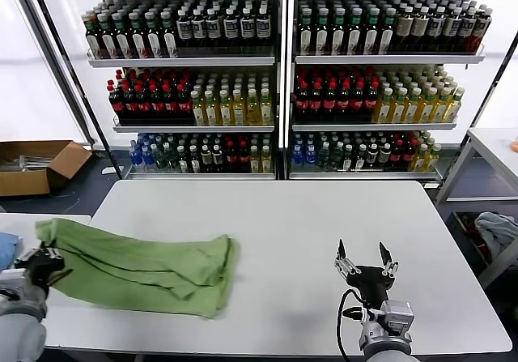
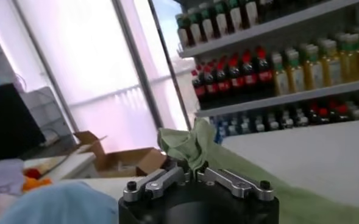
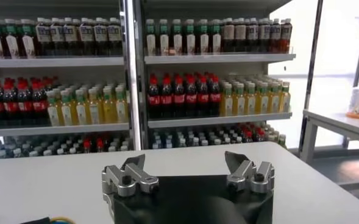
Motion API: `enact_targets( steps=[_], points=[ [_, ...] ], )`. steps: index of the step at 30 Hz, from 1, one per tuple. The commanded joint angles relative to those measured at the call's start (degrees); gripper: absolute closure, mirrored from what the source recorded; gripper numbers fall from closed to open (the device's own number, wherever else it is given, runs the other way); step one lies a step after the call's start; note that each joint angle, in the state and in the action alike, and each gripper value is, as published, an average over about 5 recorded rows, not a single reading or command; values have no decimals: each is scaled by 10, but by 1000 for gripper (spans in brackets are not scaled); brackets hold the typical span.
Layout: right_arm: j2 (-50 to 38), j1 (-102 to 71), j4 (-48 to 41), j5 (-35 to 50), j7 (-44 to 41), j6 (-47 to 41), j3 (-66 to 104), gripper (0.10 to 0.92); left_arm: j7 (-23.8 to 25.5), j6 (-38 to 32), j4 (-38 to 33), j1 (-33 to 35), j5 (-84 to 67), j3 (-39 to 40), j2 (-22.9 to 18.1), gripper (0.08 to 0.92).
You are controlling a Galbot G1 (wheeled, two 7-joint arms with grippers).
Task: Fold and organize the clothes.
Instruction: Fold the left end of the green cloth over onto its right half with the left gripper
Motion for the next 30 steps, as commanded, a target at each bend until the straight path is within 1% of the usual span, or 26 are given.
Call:
enact_targets(
  steps=[1,4,7,11,13,19,24,30],
  points=[
    [1,-3,-1,0,0,1,4,203,-2,24,-71,-9,-18,33,6,895],
    [2,-7,1,-1,0,2,8,203,-4,33,-108,-1,-3,106,-39,895],
    [4,-12,2,-2,0,3,10,203,-7,39,-125,0,16,179,-77,895],
    [9,-20,5,-7,0,5,12,203,-6,44,-121,-8,49,254,-122,895],
    [11,-24,6,-9,1,6,13,203,-4,44,-112,-16,67,281,-136,895],
    [13,-35,7,-12,1,11,19,203,3,43,-79,-27,98,326,-153,895],
    [15,-39,5,-15,1,15,18,203,14,38,-42,-34,111,334,-163,895],
    [18,-39,-5,-21,1,19,11,203,21,36,-28,-36,117,338,-174,895]
  ],
)
